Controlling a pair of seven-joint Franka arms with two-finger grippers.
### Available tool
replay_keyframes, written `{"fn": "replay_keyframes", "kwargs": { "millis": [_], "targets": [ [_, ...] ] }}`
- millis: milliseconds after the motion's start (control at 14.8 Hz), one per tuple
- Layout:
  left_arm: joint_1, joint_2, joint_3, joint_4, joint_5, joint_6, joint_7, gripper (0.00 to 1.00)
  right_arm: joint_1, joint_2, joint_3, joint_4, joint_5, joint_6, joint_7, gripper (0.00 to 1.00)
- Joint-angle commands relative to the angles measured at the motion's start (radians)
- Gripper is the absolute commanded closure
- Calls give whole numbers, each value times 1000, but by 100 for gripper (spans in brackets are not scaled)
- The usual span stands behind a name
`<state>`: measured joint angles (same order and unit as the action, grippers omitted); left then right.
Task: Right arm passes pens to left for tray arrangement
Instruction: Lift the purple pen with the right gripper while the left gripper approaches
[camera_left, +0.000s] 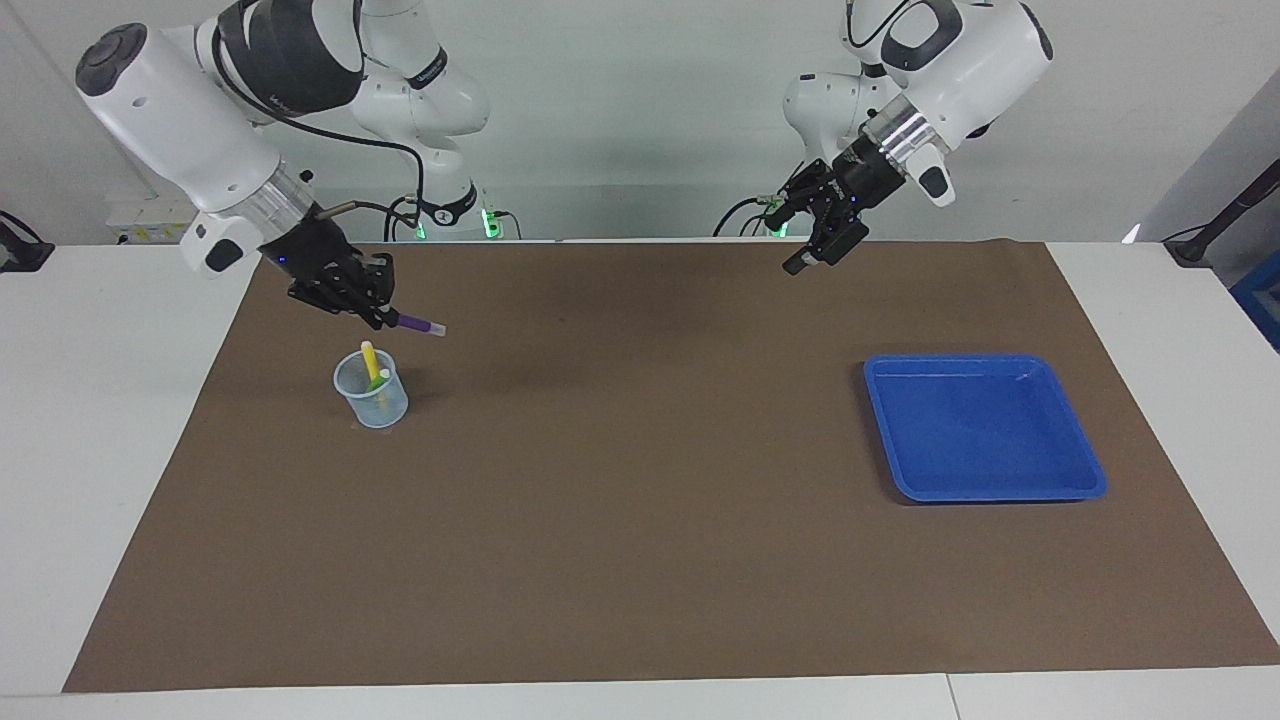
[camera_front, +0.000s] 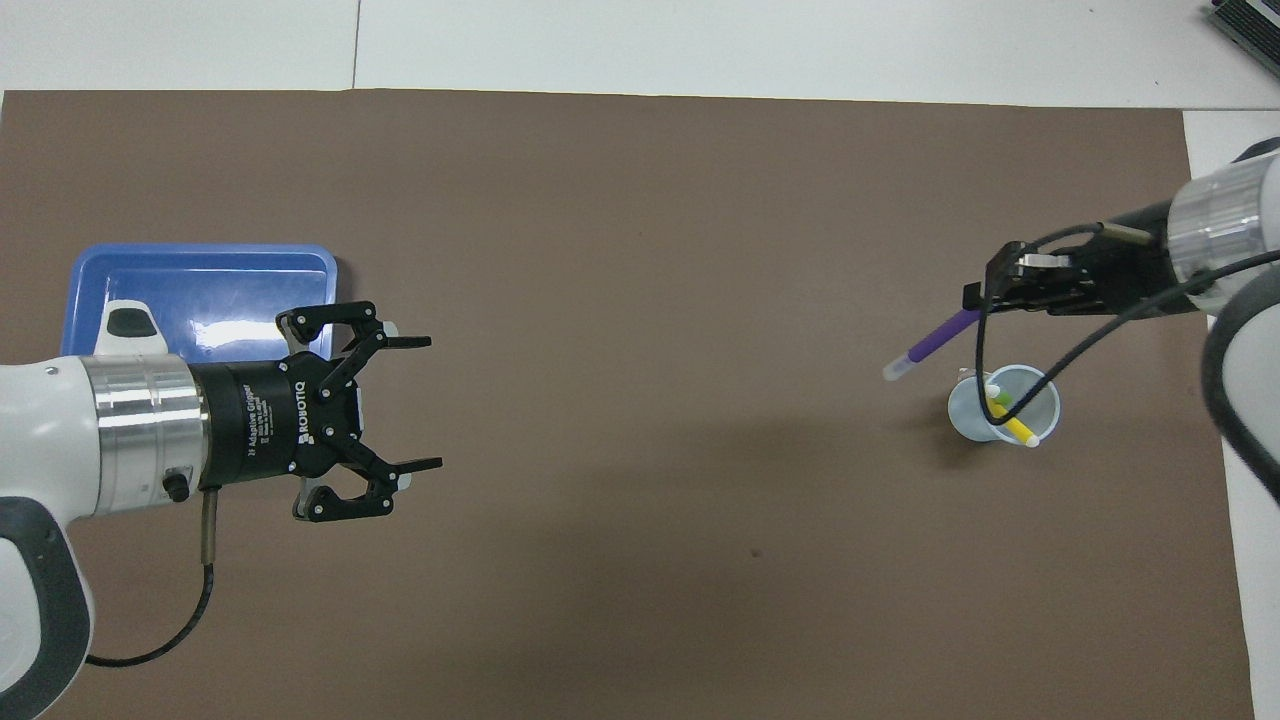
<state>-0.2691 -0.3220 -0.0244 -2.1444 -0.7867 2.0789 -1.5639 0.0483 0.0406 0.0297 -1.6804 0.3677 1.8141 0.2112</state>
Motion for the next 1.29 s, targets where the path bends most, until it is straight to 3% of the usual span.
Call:
{"fn": "replay_keyframes", "kwargs": {
  "millis": [0, 271, 541, 1218],
  "targets": [
    [-22, -29, 4, -42, -29, 59, -80, 0, 106, -2, -2, -33, 25, 134, 208, 100],
    [-82, -29, -8, -55, -29, 110, -139, 0, 247, -2, -1, -45, 25, 278, 460, 100],
    [-223, -29, -9, -118, -31, 335, -252, 0, 376, -4, -2, -59, 25, 393, 632, 100],
    [-364, 60, -11, -140, -134, 659, -277, 0, 487, -39, -1, -130, 23, 482, 660, 100]
  ]
}}
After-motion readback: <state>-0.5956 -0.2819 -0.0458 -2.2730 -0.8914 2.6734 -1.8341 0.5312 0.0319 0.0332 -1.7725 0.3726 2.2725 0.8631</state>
